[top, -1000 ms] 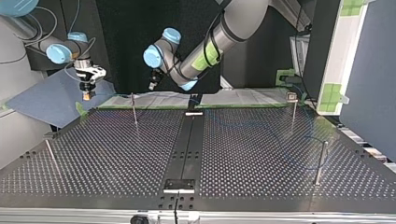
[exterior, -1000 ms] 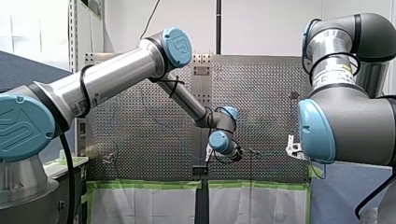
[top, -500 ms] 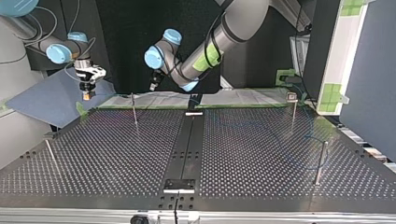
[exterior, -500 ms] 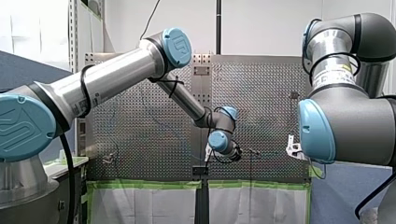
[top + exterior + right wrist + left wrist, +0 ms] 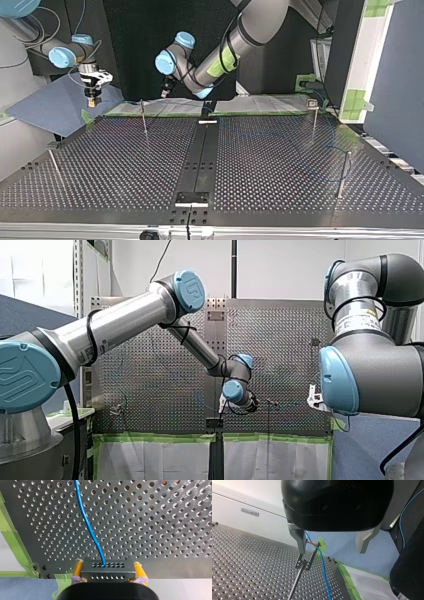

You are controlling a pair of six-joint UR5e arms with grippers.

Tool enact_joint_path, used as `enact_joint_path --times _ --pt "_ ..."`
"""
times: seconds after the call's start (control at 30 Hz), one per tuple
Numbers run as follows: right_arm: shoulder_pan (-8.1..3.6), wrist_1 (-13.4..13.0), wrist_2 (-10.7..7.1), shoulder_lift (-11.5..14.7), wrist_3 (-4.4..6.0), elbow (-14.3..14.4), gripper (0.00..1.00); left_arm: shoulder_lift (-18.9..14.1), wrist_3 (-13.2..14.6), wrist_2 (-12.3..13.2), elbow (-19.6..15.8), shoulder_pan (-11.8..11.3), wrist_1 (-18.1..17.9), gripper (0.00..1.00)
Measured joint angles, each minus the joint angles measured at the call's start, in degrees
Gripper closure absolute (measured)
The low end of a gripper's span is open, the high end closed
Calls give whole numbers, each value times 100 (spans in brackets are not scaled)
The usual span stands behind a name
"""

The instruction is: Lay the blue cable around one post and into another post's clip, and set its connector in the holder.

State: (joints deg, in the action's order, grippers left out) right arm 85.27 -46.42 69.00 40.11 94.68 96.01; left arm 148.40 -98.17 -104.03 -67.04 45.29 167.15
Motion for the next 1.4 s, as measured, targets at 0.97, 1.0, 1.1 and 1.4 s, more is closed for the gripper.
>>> enact_joint_path --times 0.97,1.0,1.1,1.4 --pt "11 25 -29 -4 107 -2 100 -1187 -799 593 -1238 -458 -1037 0" --pt "11 23 -31 -4 121 -2 100 -1229 -840 595 -1280 -466 -1081 0" --pt "15 19 -44 -4 163 -2 100 -1373 -985 598 -1424 -480 -1224 0" --pt "27 18 -61 -3 208 0 100 -1809 -987 729 -1858 -459 -1662 0"
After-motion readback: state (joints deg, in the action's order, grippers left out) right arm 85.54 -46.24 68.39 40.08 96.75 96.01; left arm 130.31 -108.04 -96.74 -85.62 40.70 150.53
